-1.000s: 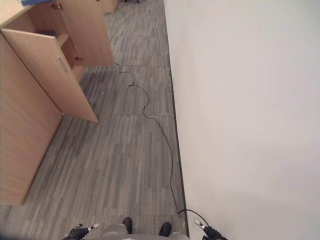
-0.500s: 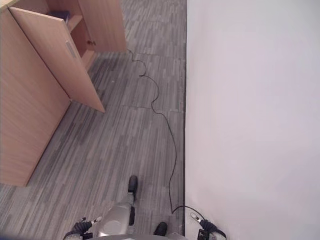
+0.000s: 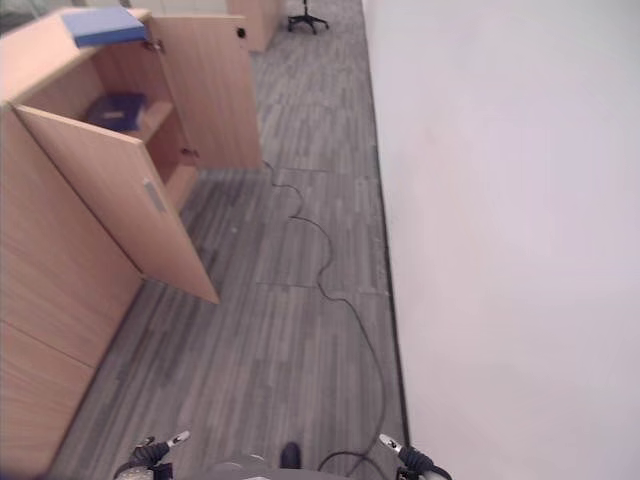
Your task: Put the empty folder in the office cabinet
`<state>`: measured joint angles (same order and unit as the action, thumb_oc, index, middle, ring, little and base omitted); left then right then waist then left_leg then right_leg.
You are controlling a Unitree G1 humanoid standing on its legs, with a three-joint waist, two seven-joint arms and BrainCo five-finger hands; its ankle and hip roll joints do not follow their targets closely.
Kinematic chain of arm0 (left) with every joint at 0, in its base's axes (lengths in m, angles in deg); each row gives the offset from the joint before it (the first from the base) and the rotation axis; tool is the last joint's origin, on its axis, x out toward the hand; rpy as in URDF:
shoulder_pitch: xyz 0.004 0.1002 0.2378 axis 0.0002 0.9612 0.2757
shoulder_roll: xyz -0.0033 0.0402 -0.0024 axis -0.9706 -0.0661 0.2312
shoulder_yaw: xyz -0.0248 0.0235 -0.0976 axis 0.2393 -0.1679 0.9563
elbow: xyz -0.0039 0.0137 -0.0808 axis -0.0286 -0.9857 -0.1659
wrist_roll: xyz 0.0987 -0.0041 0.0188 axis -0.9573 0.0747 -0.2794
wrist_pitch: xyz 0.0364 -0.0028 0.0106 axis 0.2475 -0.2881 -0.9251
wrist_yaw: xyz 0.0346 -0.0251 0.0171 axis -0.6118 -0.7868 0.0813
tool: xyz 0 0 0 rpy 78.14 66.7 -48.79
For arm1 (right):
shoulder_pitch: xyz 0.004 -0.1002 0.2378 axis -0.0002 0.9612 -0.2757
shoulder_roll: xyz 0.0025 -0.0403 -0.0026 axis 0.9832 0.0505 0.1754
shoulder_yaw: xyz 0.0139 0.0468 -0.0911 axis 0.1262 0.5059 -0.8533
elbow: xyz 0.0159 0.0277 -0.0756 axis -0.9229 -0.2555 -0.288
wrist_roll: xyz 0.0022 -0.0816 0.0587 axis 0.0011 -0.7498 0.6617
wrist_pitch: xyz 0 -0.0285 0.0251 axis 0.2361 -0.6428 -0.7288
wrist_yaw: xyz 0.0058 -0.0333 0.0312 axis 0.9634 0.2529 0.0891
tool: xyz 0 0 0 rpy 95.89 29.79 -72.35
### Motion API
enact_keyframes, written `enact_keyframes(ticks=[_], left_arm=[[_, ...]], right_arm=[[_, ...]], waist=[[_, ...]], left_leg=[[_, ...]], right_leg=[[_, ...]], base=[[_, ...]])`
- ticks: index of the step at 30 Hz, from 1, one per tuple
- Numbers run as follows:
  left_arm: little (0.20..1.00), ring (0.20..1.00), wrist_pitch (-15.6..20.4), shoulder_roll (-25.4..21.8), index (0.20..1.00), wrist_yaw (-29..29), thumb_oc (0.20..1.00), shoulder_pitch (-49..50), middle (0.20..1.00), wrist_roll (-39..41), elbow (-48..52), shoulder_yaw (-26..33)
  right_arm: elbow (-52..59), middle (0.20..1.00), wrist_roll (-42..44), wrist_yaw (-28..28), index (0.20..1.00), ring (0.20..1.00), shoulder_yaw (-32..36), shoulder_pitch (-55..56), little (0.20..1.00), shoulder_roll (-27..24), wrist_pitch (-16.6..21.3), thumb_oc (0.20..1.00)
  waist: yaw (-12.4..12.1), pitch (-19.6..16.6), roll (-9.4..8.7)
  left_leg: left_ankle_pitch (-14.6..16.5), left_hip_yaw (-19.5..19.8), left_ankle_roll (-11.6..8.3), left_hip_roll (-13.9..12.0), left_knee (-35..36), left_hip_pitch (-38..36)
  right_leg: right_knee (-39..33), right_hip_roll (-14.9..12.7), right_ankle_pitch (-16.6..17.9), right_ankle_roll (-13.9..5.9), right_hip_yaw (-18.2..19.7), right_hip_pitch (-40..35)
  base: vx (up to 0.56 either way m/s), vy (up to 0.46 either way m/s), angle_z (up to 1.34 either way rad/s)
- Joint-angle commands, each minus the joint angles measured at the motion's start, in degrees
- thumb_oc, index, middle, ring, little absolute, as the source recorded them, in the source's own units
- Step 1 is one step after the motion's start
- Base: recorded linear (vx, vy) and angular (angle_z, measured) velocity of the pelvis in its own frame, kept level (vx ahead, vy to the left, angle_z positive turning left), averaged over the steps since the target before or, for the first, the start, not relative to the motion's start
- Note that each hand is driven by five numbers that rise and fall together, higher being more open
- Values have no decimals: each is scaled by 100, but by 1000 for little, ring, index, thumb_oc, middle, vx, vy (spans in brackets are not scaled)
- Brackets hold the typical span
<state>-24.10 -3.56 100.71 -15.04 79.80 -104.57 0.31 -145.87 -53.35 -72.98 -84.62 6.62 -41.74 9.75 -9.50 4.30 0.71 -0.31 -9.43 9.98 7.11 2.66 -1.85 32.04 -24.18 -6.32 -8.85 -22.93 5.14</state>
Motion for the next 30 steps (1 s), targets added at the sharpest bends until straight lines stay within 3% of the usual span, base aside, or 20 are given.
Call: enact_keyframes(ticks=[1, 2, 5, 6, 9, 12, 15, 16, 17, 20, 21, 24, 26, 27, 28, 30], left_arm=[[1000, 1000, -11, -102, 1000, -66, 1000, 34, 1000, -41, 140, 76], [1000, 1000, -11, -101, 1000, -66, 1000, 34, 1000, -42, 140, 79], [1000, 1000, -2, -44, 1000, -107, 1000, 29, 1000, -160, 64, -4], [1000, 1000, -11, -30, 1000, -125, 1000, 16, 1000, -234, 20, -35], [1000, 1000, -23, -21, 1000, -172, 1000, -2, 1000, -369, -44, -80], [1000, 1000, -45, -12, 1000, -190, 1000, 80, 1000, -467, -122, -72], [1000, 1000, -60, 25, 1000, -177, 1000, 161, 1000, -419, -169, 36], [1000, 1000, -52, 34, 1000, -167, 1000, 167, 1000, -278, -159, 105], [1000, 1000, -52, 29, 1000, -167, 1000, 165, 1000, -278, -160, 106], [1000, 1000, -32, 44, 1000, -118, 1000, 115, 1000, -128, -76, 108], [1000, 1000, -10, 62, 1000, -88, 1000, 77, 1000, -50, 14, 72], [1000, 1000, -8, 86, 1000, -73, 1000, 65, 1000, -20, 55, 61], [1000, 1000, 6, 110, 1000, -75, 1000, 79, 1000, -33, 70, 36], [1000, 1000, 3, 103, 1000, -83, 1000, 107, 1000, -42, 61, 61], [1000, 1000, 2, 104, 1000, -82, 1000, 109, 1000, -43, 63, 61], [1000, 1000, 11, 91, 1000, -70, 1000, 135, 1000, -72, 78, 77]], right_arm=[[173, 1000, 265, -45, 1000, 1000, 185, -311, 1000, -1, 37, 1000], [173, 1000, 267, -44, 1000, 1000, 181, -312, 1000, -2, 37, 1000], [203, 1000, 543, -39, 1000, 1000, 150, -343, 1000, 16, 108, 1000], [198, 1000, 612, -37, 1000, 1000, 175, -316, 1000, 18, 137, 1000], [140, 1000, 699, -42, 1000, 1000, 258, -223, 1000, 14, 124, 1000], [32, 1000, 620, -43, 1000, 1000, 304, -88, 1000, -33, 106, 1000], [-109, 1000, 504, -35, 1000, 1000, 330, -1, 1000, -92, 67, 1000], [-164, 1000, 533, -7, 1000, 1000, 352, -13, 1000, -124, 68, 1000], [-164, 1000, 533, -8, 1000, 1000, 353, -16, 1000, -120, 69, 1000], [-161, 1000, 582, 22, 1000, 1000, 318, -13, 1000, -161, 104, 1000], [-152, 1000, 608, 84, 1000, 1000, 321, -65, 1000, -231, 107, 1000], [-153, 1000, 615, 114, 1000, 1000, 323, -86, 1000, -271, 109, 1000], [-169, 1000, 573, 123, 1000, 1000, 319, -113, 1000, -345, 108, 1000], [-162, 1000, 493, 124, 1000, 1000, 298, -98, 1000, -388, 119, 1000], [-162, 1000, 491, 123, 1000, 1000, 299, -95, 1000, -389, 119, 1000], [-152, 1000, 413, 135, 1000, 1000, 284, -79, 1000, -408, 111, 1000]], waist=[[-4, 555, -59], [1, 564, -48], [222, 614, -137], [311, 608, -243], [487, 533, -315], [528, 320, -313], [556, 160, -257], [558, 150, -286], [573, 136, -311], [514, 259, -388], [472, 367, -483], [413, 427, -476], [272, 514, -565], [199, 534, -547], [200, 537, -553], [103, 604, -564]], left_leg=[[518, 399, -800, -475, -425, 88], [526, 406, -808, -490, -424, 73], [703, 682, -858, -371, -261, -389], [653, 798, -837, -248, -189, -468], [798, 1233, -845, -200, -40, -799], [1020, 1371, -924, -315, 28, -1087], [1232, 1252, -1147, -710, -145, -1240], [1170, 1118, -1299, -915, -772, -1014], [1150, 1134, -1294, -891, -776, -980], [800, 951, -1414, -1116, -2052, -484], [538, 762, -1285, -1192, -2683, 41], [622, 640, -1193, -1216, -2806, 266], [818, 404, -1117, -1062, -2468, 790], [700, 369, -1273, -1108, -2145, 1021], [692, 370, -1276, -1100, -2134, 1012], [123, 349, -1305, -993, -1871, 1483]], right_leg=[[-1586, 933, 822, 111, -130, 162], [-1606, 952, 821, 118, -142, 136], [-2537, 1775, 935, 64, 131, 451], [-2837, 1920, 1146, 94, 173, 618], [-3265, 2224, 1387, 63, 600, 800], [-3377, 2155, 1392, 149, 463, 568], [-3251, 2239, 1197, 231, 392, 381], [-3300, 2317, 1089, 283, 427, 189], [-3300, 2290, 1097, 280, 419, 213], [-3426, 2432, 938, 443, 468, -144], [-3515, 2363, 799, 529, 434, -350], [-3537, 2373, 728, 567, 453, -461], [-3624, 2269, 623, 537, 473, -717], [-3688, 2286, 527, 508, 473, -905], [-3690, 2279, 523, 507, 473, -911], [-3704, 2286, 528, 550, 462, -1013]], base=[[257, 1, 60], [300, -10, 39], [308, -38, 47], [300, -66, 48], [364, -120, 82], [408, -183, 79], [421, -268, 25], [323, -287, 26], [268, -286, 29], [207, -254, 10], [156, -225, -16], [84, -88, -7], [245, -92, -12], [262, -64, -13], [136, -31, -2], [66, -34, 6]])
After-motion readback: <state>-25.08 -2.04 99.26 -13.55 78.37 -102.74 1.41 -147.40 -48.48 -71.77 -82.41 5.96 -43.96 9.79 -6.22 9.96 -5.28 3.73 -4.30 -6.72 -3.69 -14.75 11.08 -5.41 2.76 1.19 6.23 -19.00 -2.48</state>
